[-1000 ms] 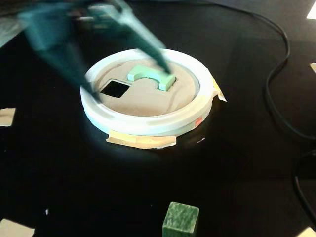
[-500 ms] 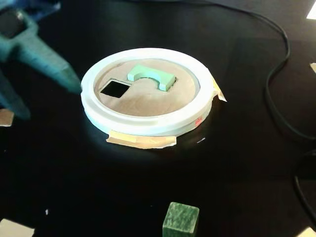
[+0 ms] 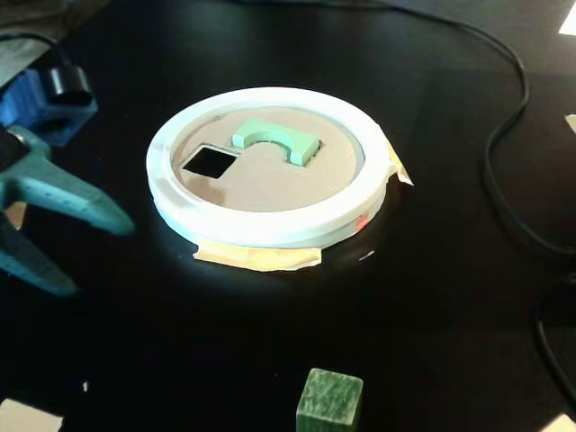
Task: Pick up the U shape block and drop it in corresponding U shaped hole
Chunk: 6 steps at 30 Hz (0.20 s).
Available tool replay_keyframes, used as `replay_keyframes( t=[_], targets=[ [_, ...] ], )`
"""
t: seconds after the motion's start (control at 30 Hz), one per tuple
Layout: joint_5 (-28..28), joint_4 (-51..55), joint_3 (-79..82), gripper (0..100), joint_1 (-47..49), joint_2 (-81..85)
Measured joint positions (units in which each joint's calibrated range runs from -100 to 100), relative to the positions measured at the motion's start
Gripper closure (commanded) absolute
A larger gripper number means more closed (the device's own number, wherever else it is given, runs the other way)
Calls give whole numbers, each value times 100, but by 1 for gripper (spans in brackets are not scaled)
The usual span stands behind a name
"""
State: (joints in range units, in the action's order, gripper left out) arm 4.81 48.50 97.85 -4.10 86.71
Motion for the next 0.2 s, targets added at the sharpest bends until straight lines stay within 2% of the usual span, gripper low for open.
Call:
replay_keyframes(
  t=[0.2],
  targets=[
    [0,0,137,16,410,134]
  ],
)
